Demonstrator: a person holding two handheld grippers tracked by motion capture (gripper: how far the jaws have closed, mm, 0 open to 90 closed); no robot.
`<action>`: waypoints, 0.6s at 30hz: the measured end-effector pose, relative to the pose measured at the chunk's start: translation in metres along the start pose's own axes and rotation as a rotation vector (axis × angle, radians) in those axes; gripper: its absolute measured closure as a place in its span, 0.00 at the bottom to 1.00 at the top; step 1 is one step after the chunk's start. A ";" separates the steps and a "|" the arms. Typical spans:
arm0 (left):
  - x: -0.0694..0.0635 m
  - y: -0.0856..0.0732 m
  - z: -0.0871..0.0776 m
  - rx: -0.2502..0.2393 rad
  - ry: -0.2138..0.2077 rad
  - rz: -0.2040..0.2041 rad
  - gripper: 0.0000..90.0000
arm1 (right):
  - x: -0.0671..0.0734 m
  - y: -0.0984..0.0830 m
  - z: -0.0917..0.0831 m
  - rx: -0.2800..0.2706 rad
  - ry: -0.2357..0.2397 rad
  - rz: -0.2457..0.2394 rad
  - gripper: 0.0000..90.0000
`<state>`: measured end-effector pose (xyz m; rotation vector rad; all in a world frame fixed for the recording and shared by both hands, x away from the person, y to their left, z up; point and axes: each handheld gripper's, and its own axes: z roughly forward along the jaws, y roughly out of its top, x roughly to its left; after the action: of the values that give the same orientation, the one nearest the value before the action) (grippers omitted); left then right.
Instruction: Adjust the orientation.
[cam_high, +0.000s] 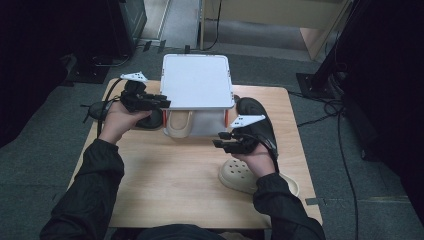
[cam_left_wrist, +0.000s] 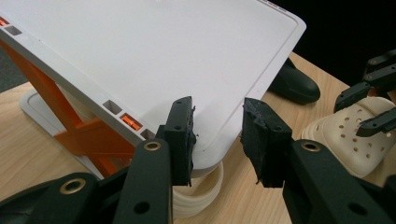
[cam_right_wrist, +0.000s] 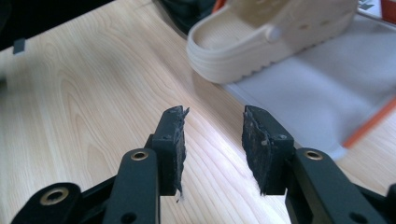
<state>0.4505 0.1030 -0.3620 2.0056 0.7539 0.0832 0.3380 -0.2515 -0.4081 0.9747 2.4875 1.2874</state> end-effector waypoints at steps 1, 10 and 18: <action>0.000 0.000 0.000 -0.001 0.001 0.000 0.71 | -0.002 -0.003 -0.003 0.002 -0.002 0.005 0.66; 0.000 0.000 0.000 0.002 -0.004 -0.001 0.71 | -0.017 -0.032 -0.030 0.006 -0.048 0.048 0.66; 0.002 0.000 0.000 0.000 -0.012 0.000 0.72 | -0.023 -0.051 -0.058 0.009 -0.090 0.061 0.66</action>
<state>0.4522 0.1037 -0.3624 2.0042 0.7465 0.0706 0.3066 -0.3254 -0.4154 1.0929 2.4163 1.2217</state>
